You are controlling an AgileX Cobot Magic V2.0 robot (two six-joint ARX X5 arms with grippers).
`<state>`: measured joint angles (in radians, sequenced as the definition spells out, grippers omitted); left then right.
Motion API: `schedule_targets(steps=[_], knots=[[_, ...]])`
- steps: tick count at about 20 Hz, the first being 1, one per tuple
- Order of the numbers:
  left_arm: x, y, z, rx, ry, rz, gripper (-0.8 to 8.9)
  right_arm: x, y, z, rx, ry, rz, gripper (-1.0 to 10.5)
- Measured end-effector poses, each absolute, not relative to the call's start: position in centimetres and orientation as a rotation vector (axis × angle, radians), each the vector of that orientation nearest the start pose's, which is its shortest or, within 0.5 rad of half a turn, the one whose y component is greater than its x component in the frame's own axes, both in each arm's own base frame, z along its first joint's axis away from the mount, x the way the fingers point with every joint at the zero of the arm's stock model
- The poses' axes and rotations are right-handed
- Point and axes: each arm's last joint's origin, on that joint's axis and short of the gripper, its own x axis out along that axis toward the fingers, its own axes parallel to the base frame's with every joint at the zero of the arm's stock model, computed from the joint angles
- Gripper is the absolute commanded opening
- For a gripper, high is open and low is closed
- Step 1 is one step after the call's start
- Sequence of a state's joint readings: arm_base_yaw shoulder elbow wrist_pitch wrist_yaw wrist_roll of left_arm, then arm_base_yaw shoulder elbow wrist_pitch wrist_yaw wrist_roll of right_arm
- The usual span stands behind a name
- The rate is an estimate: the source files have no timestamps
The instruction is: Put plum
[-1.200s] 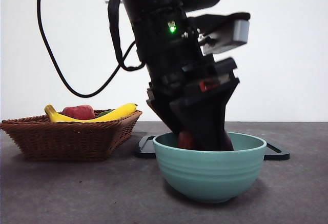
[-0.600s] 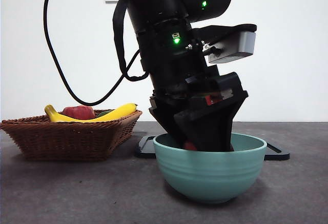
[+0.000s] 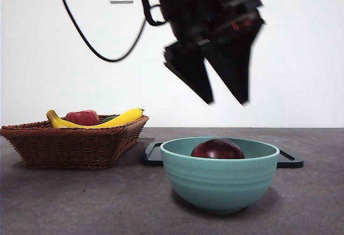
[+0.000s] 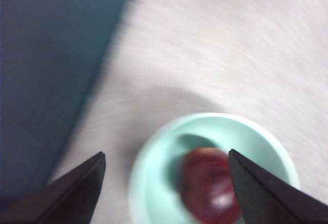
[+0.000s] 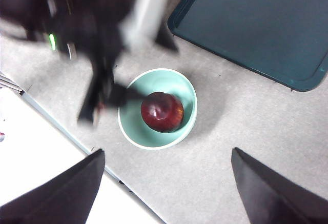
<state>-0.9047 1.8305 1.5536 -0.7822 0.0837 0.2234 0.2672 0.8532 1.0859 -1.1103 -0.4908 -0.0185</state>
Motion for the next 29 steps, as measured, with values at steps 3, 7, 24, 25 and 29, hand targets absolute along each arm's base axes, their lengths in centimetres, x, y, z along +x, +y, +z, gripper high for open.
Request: schedule_targets(steps=[3, 7, 24, 25, 29], knots=[[25.2, -26.6, 30.8, 0.456, 0.843, -0.924, 3.83, 12.2, 4.8, 34.6, 0.084, 0.885, 0.716, 3.9], [24.6, -19.8, 37.9, 0.252, 0.678, -0.861, 3.83, 12.2, 4.8, 34.6, 0.084, 0.885, 0.716, 3.9], [13.8, -9.0, 30.8, 0.002, 0.872, -1.048, 3.74, 12.2, 4.8, 34.6, 0.084, 0.885, 0.716, 3.9], [13.5, -8.9, 30.7, -0.004, 0.895, -1.056, 3.74, 12.2, 4.8, 34.6, 0.084, 0.885, 0.716, 3.9], [13.0, -8.8, 30.7, -0.006, 0.913, -1.071, 3.74, 12.2, 4.8, 34.6, 0.084, 0.885, 0.716, 3.9]])
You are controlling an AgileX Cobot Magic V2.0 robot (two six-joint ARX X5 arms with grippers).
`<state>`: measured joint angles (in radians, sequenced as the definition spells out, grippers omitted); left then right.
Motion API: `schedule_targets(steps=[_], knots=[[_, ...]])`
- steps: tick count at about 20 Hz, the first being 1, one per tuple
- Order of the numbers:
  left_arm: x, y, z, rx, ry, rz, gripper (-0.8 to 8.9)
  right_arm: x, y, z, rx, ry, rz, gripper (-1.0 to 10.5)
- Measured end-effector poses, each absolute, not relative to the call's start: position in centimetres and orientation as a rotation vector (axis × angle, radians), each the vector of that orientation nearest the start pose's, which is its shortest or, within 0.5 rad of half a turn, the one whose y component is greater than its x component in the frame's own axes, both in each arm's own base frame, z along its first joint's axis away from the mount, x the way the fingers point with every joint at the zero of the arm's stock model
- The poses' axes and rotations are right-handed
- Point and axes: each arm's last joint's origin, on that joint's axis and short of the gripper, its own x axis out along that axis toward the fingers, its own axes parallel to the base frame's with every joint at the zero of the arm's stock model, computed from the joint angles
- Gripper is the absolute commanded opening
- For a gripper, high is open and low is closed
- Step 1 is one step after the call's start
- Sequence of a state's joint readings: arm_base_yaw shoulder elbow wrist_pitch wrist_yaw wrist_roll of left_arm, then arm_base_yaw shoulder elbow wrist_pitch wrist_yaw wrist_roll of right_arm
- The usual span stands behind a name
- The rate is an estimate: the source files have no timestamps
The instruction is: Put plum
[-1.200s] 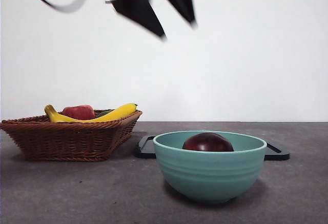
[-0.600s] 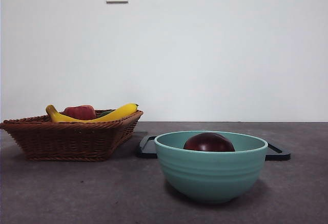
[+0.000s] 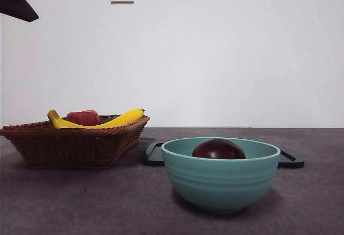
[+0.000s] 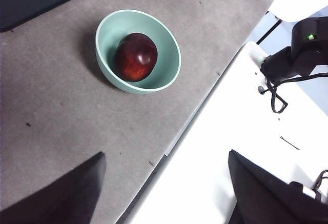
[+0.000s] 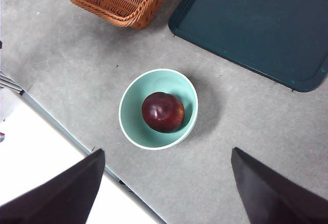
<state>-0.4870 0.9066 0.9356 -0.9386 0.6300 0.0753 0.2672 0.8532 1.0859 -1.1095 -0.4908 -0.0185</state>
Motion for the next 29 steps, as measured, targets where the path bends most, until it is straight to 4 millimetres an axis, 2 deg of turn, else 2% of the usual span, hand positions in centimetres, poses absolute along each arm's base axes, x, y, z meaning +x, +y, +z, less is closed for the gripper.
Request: schedule_targets(steps=[11, 15, 22, 26, 29], knots=[[13.0, -8.8, 30.7, -0.006, 0.911, -1.072, 3.74, 12.2, 4.8, 34.5, 0.084, 0.886, 0.716, 3.9], [13.1, -8.9, 30.7, -0.005, 0.905, -1.072, 3.74, 13.0, 5.2, 34.0, 0.106, 0.925, 0.719, 3.9], [13.1, -8.9, 30.7, -0.005, 0.897, -1.074, 3.74, 16.4, 7.6, 26.3, 0.195, 1.015, 0.704, 3.8], [13.3, -9.0, 30.9, -0.003, 0.874, -1.077, 3.74, 18.1, 9.6, 23.7, 0.155, 1.067, 0.659, 3.4], [13.3, -9.0, 30.9, -0.003, 0.869, -1.077, 3.74, 19.1, 11.3, 22.4, 0.109, 1.078, 0.645, 2.6]])
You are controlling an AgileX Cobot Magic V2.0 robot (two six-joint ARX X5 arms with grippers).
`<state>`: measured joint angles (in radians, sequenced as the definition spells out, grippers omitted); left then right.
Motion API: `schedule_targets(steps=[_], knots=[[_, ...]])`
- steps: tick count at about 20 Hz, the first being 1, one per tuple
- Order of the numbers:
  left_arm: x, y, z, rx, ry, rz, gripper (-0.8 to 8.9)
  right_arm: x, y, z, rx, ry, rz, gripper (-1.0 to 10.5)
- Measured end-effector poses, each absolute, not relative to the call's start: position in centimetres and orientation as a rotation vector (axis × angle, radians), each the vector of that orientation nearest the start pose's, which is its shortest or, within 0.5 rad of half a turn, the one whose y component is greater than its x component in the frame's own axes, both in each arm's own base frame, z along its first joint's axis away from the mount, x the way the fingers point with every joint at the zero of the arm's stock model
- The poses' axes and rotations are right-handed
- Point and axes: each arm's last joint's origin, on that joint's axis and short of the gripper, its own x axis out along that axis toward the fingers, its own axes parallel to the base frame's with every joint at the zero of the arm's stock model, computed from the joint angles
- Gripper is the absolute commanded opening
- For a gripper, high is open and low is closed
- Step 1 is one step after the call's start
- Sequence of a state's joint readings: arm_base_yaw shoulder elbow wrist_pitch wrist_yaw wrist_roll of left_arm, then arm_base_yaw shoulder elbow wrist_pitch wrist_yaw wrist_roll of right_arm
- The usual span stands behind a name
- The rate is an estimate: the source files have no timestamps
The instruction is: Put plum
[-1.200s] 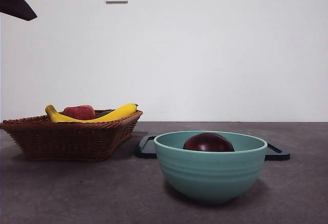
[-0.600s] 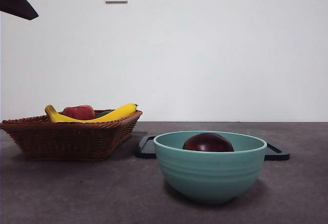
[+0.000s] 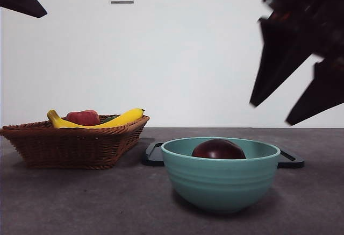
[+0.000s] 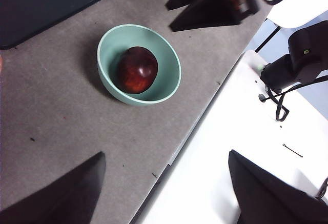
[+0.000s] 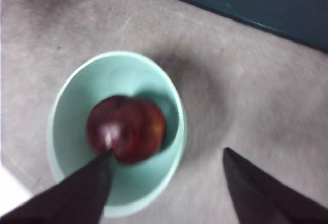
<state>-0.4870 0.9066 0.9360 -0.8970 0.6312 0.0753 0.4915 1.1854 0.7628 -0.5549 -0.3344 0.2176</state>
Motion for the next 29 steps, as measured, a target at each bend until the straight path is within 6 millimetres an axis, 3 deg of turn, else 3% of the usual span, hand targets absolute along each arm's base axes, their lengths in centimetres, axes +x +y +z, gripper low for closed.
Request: schedule_targets(steps=[9, 14, 21, 24, 29], knots=[[13.3, -9.0, 30.9, -0.003, 0.869, -1.077, 3.74, 20.5, 14.2, 18.9, 0.011, 1.133, 0.58, 1.4], [13.3, -9.0, 30.9, -0.003, 0.87, -1.077, 3.74, 20.7, 14.8, 18.2, 0.002, 1.15, 0.585, 0.1], [13.3, -9.0, 30.9, -0.003, 0.869, -1.077, 3.74, 20.8, 14.9, 18.3, 0.027, 1.135, 0.579, 0.1], [13.3, -9.0, 30.9, -0.003, 0.869, -1.077, 3.74, 21.2, 15.1, 19.3, 0.036, 1.125, 0.578, 0.1], [13.3, -9.0, 30.9, -0.003, 0.869, -1.077, 3.74, 24.2, 14.7, 23.2, 0.097, 1.019, 0.544, 0.1]])
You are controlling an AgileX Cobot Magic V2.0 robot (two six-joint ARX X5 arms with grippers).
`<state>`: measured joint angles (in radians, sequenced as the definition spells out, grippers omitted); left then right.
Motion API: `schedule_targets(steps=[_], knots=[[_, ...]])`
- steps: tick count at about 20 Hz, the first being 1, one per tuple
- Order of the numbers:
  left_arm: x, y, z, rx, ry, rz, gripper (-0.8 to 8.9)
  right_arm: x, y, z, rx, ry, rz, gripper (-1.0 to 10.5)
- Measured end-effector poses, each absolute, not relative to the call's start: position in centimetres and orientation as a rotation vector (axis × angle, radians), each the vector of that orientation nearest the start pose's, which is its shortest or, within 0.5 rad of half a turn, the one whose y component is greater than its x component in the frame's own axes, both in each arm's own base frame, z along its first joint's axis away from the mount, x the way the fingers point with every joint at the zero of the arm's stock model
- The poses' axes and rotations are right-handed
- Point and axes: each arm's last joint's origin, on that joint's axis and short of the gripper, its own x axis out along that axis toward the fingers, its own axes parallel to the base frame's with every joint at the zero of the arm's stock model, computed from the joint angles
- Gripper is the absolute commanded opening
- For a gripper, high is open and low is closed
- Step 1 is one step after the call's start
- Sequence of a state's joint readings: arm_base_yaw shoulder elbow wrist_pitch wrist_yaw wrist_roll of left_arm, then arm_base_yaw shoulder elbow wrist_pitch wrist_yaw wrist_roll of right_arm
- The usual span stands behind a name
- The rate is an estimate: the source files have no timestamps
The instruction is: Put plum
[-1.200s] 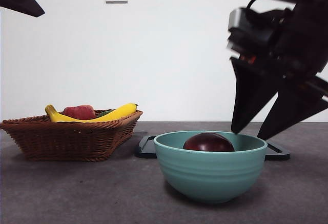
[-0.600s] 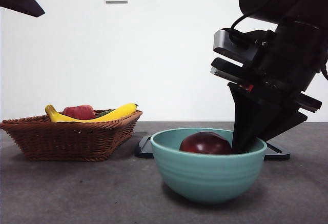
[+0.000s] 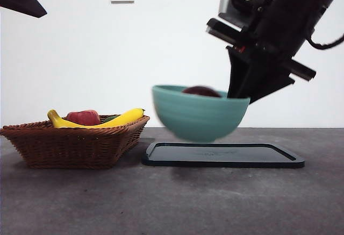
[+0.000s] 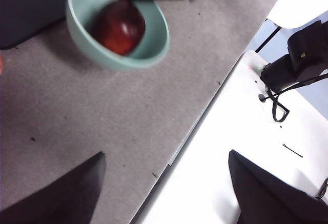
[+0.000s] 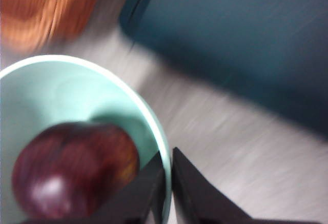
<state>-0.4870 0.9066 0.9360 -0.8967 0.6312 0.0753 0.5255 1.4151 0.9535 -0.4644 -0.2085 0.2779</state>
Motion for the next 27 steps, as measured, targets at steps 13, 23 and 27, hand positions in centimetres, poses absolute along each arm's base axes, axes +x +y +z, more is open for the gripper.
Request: schedule_targets(steps=[13, 23, 27], knots=[[13.3, -9.0, 30.9, -0.003, 0.87, -1.077, 3.74, 37.0, 12.9, 20.7, 0.103, 1.068, 0.387, 0.1], [13.3, -9.0, 30.9, -0.003, 0.869, -1.077, 3.74, 37.6, 12.8, 19.4, 0.105, 1.098, 0.376, 1.9], [13.3, -9.0, 30.9, -0.003, 0.869, -1.077, 3.74, 36.9, 12.5, 22.3, 0.107, 1.043, 0.382, 1.9]])
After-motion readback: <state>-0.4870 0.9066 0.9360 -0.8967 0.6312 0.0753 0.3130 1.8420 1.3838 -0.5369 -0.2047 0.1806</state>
